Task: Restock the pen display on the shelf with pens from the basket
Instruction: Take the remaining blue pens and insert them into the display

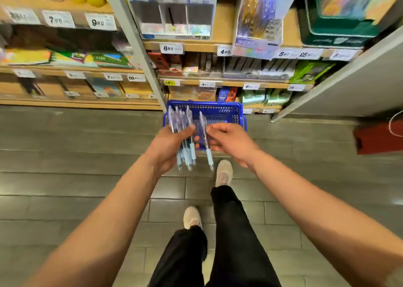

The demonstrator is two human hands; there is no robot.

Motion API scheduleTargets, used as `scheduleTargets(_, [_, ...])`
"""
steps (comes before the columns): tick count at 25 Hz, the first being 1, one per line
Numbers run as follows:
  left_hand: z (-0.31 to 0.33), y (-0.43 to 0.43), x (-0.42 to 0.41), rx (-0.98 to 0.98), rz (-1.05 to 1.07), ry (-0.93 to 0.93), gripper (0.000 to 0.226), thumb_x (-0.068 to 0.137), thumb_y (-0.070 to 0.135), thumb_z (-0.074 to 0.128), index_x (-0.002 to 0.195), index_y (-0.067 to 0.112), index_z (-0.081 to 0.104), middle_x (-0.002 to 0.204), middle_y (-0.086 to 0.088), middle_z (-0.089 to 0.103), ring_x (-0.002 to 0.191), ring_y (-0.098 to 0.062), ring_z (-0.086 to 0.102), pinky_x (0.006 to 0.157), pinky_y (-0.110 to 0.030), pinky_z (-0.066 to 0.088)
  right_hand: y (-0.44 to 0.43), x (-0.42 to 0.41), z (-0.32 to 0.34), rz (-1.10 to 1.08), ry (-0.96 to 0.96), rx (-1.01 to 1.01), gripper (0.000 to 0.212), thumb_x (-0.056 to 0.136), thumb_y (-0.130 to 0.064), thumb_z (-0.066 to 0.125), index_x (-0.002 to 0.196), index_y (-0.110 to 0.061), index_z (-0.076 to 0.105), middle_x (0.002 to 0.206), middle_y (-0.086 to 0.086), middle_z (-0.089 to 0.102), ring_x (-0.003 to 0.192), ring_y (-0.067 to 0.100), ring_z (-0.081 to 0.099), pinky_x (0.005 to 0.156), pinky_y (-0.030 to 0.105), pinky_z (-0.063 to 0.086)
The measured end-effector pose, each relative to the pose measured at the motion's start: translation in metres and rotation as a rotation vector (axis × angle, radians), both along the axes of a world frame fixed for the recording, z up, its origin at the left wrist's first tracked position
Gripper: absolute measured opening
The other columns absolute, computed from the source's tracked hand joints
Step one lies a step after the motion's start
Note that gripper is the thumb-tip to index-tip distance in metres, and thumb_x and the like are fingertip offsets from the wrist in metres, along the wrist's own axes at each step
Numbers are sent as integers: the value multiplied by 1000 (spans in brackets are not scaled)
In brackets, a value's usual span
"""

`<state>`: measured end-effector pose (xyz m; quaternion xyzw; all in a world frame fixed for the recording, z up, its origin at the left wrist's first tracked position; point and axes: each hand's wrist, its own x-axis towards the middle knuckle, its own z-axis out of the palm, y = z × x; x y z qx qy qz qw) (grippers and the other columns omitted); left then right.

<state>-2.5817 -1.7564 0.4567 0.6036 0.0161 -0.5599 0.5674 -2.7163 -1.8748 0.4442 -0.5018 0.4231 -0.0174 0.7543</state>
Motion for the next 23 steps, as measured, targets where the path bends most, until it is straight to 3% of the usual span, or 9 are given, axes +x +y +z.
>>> scheduleTargets(3, [73,20,-15,-29,-35,-53,25,98,9,63,121,-2,62,89,-12,70,74,-18,71,73,-34,63,19,-24,69,-62,-12,-53,13,101,-20,60,105,-12,70,105,13,77,97,27,75,75,30,60])
scheduleTargets(7, [134,25,-38,-53,-22,-59,27,97,14,67,118,-2,64,94,-13,72,81,-20,73,81,-39,63,15,-46,140,-175,-71,-122,11,99,-22,64,98,-16,73,93,1,79,87,19,76,69,23,58])
scheduleTargets(10, [165,11,-52,-84,-45,-47,20,96,16,67,110,2,67,94,-11,75,84,-21,74,77,-37,63,-3,-59,174,-179,-116,-195,11,98,-23,65,98,-16,74,97,4,79,92,22,76,76,29,61])
scheduleTargets(15, [190,-41,-62,-93,-78,-53,18,95,13,69,110,4,67,93,-13,75,79,-20,74,69,-34,61,-47,-72,196,-133,-122,-239,14,98,-23,66,105,-13,73,102,8,78,95,25,75,82,35,61])
scheduleTargets(19, [200,-97,-59,-92,-72,-29,17,93,13,70,108,5,66,85,-11,73,73,-21,72,66,-35,61,-100,-75,200,-125,-146,-183,14,98,-22,66,105,-12,73,96,5,78,86,17,74,77,28,59])
scheduleTargets(23, [198,-139,-58,-79,-47,-22,19,93,12,71,109,3,68,88,-14,73,76,-23,71,73,-39,63,-145,-65,199,-132,-143,-184,11,97,-18,66,102,-11,73,90,5,75,81,16,70,77,28,59])
